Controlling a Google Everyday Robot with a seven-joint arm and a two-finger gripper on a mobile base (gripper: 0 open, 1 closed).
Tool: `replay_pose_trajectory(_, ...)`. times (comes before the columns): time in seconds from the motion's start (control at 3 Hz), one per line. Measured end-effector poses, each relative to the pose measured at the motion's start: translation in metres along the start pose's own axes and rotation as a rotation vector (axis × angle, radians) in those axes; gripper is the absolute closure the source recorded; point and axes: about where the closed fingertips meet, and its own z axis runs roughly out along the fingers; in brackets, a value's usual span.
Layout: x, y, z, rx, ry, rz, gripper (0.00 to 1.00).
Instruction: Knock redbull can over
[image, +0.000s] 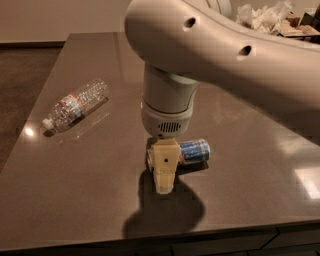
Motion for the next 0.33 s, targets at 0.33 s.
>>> replay_pose_trajectory(0.33,0.0000,0.0000,0.0000,0.000,0.000,0.000,0.00)
